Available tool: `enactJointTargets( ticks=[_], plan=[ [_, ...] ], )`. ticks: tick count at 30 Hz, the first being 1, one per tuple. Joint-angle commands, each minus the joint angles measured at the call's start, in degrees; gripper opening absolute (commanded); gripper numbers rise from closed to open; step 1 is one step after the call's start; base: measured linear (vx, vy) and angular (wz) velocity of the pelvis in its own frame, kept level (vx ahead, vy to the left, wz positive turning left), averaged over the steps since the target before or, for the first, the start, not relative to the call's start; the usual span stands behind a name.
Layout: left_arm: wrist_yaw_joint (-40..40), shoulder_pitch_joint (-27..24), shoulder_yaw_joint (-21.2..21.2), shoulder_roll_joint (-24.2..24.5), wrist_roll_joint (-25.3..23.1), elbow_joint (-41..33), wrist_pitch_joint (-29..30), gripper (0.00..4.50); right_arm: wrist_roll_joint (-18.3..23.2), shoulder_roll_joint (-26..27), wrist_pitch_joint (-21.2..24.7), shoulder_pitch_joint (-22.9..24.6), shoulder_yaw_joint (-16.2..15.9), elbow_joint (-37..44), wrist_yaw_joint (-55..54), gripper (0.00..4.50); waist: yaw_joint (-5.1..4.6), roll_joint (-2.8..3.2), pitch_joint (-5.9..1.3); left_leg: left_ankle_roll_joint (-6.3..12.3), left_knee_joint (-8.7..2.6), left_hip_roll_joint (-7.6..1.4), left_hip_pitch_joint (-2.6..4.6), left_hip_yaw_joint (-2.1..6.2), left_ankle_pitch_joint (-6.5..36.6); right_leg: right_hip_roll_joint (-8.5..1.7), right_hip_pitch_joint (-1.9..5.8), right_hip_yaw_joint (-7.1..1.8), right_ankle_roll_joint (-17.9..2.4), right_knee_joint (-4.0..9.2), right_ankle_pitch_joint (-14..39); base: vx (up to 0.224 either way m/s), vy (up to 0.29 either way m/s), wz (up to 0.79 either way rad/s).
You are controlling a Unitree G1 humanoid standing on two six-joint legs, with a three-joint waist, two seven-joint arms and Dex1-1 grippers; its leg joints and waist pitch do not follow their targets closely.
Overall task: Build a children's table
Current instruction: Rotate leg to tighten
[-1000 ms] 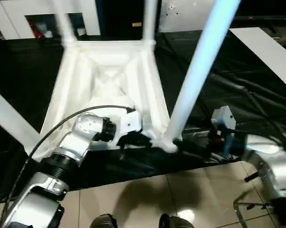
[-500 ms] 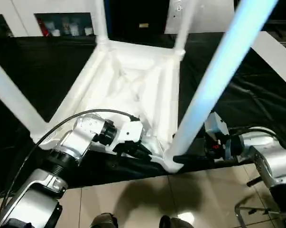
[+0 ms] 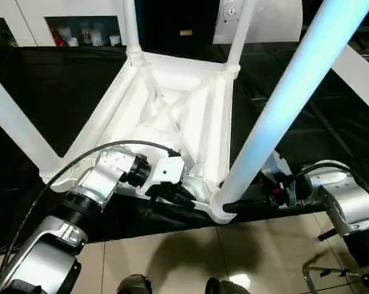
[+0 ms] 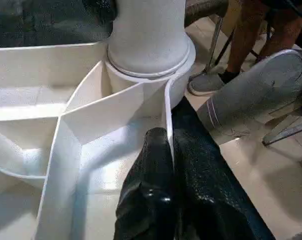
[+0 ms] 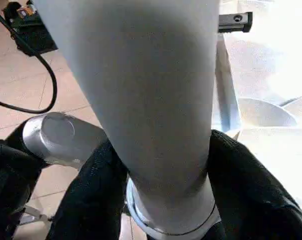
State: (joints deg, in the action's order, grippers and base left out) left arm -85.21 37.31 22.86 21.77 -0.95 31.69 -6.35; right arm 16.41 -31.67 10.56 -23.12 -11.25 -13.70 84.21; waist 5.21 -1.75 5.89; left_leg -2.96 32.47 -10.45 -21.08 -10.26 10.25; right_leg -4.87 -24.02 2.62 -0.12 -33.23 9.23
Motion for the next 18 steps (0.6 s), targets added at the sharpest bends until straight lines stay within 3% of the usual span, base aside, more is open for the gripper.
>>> enactJointTargets(
  ticks=[1, 4, 7, 8, 9, 10, 11, 13, 15, 17, 18],
  plan=[
    [-2.45, -0.57, 3.74, -0.37, -2.12, 1.22, -0.53, 0.0, 1.36, -0.15, 0.7, 0.93, -1.05, 1.55, 1.68, 2.02, -0.41, -0.74, -3.63, 6.91, -3.07, -2.85, 0.66, -0.09, 6.9, -3.13, 3.0, -2.17, -16.49, 2.44, 8.53, 0.0, 0.0, 0.0],
    [2.14, -0.82, 2.11, -1.91, -1.82, 0.95, 2.54, 0.0, 3.8, 1.64, 5.81, 3.83, 0.12, 6.15, -2.89, 1.99, -0.26, -0.58, -3.48, 6.55, -3.23, -2.96, 0.69, -0.03, 7.47, -3.15, 3.01, -2.22, -16.32, 2.55, 9.45, 0.0, 0.0, 0.0],
    [6.07, -0.95, 1.46, -3.15, -2.39, 0.94, 4.76, 0.0, 3.38, 3.96, 8.59, 5.8, 0.39, 8.84, -8.6, 1.98, -0.17, -0.71, -3.42, 5.93, -3.4, -2.91, 0.65, 0.02, 8.35, -3.19, 2.98, -2.2, -15.57, 2.78, 10.99, 0.0, 0.0, 0.0],
    [9.88, -1.13, 0.91, -4.54, -2.96, 0.8, 7.25, 0.0, 2.18, 6.68, 10.55, 7.43, 0.29, 10.99, -14.58, 1.98, -0.45, -0.62, -2.73, 4.09, -3.94, -2.81, 0.64, 0.14, 11.9, -3.18, 2.57, -2.28, -13.57, 3.68, 17.62, 0.0, 0.0, 0.0],
    [11.22, -1.24, 0.58, -5.21, -2.91, 0.58, 8.3, 0.0, 1.56, 7.7, 11.06, 7.95, 0.13, 11.7, -16.63, 1.98, -0.61, -0.65, -2.5, 3.3, -4.22, -2.77, 0.7, 0.25, 14.1, -3.32, 2.54, -2.29, -12.4, 4.13, 21.87, 0.0, 0.0, 0.0],
    [13.27, -1.49, -0.16, -6.53, -2.45, 0.05, 9.89, 0.0, 0.37, 9.59, 12.09, 8.8, -0.3, 12.95, -20.23, 1.98, -1.05, -0.55, -2.12, 1.32, -4.54, -2.63, 0.71, 0.67, 17.43, -3.55, 2.43, -2.2, -9.89, 4.87, 29.96, -0.063, -0.001, -0.03],
    [15.39, -1.63, -0.87, -7.95, -2.07, -0.48, 11.35, 0.0, -0.76, 11.97, 13.38, 9.37, -0.47, 13.75, -24.33, 1.98, -1.37, -0.7, -1.62, -0.05, -4.68, -2.4, 1.31, 1.08, 21.26, -3.77, 1.81, -2.03, -6.8, 5.97, 38.68, -0.054, 0.006, -0.05],
    [19.55, -1.55, -1.82, -10.32, -2.14, -1.13, 13.78, 0.0, -1.99, 16.93, 16.02, 9.59, 0.04, 14.03, -31.91, 1.96, -2.45, -0.58, -1.34, -1.45, -4.81, -2.05, 1.78, 1.85, 25.45, -3.87, 1.46, -1.56, -3.57, 6.95, 45.69, -0.054, 0.01, -0.05],
    [21.45, -1.42, -2.25, -11.31, -2.27, -1.1, 14.72, 0.0, -2.32, 19.09, 17.13, 9.5, 0.34, 13.97, -34.97, 1.95, -3.71, -0.56, -1.21, -2.17, -4.87, -1.78, 1.7, 2.68, 28.45, -3.88, 1.48, -0.67, -1.52, 7.61, 48.42, -0.074, 0.03, -0.08],
    [27.03, -0.83, -3.78, -14.03, -2.6, -1.14, 17.52, 0.0, -3.89, 24.78, 20.13, 8.5, 1.61, 12.89, -43.76, 1.95, -5.58, 0.63, -0.91, -2.87, -5.82, -2.21, 1.55, 3.78, 34.92, -3.45, 2.42, 1.45, -1.33, 8.17, 44.96, -0.07, 0.057, -0.15],
    [30.29, -0.47, -4.77, -15.55, -2.71, -1.27, 19.05, 0.0, -4.61, 28.01, 21.22, 7.46, 2.89, 11.35, -48.86, 1.95, -6.07, 0.88, -1.01, -3.17, -6.1, -2.4, 1.59, 4.21, 37.0, -3.36, 2.94, 2.08, -1.57, 7.98, 42.43, -0.067, 0.067, -0.17]
  ],
)
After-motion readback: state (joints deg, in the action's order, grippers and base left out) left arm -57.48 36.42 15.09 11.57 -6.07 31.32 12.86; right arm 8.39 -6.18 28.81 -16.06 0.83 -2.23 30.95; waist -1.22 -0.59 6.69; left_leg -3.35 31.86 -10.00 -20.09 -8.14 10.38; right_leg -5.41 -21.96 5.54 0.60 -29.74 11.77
